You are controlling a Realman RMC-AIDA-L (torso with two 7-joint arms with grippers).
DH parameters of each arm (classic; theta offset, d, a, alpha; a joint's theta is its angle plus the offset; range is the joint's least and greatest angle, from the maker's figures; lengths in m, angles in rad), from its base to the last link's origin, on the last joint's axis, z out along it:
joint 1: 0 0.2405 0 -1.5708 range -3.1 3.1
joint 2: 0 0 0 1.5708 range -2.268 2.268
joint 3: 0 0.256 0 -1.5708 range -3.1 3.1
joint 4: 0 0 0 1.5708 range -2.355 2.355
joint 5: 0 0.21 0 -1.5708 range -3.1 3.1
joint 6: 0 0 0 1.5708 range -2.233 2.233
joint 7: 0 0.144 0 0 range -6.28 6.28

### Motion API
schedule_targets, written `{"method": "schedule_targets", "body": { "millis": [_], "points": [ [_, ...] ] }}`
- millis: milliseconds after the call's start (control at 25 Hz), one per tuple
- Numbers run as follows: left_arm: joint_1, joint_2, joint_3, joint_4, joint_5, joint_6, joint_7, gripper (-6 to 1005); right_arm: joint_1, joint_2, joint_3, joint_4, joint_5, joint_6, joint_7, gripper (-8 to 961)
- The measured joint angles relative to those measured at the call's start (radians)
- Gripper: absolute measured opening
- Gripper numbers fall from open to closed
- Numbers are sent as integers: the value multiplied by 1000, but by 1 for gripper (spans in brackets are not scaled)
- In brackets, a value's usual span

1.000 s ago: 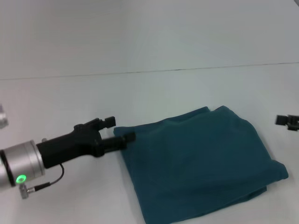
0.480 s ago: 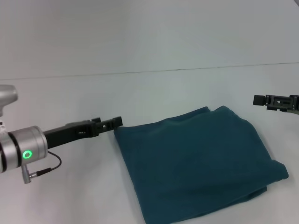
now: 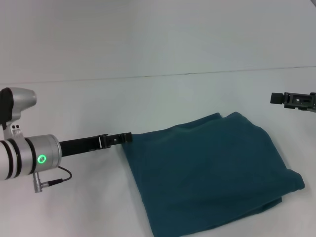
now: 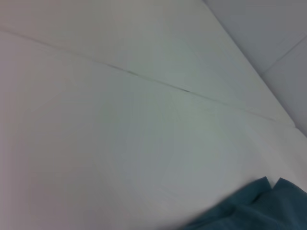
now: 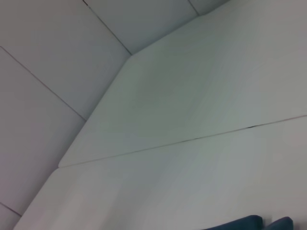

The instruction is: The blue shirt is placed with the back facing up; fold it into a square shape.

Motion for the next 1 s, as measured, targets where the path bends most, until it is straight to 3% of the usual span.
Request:
{"method": "schedule_targets", "body": {
  "millis": [1000],
  "points": [
    [-37, -26, 102, -16, 12, -18, -9, 933, -1, 2, -4, -4, -2, -1, -3, 944]
  ]
}}
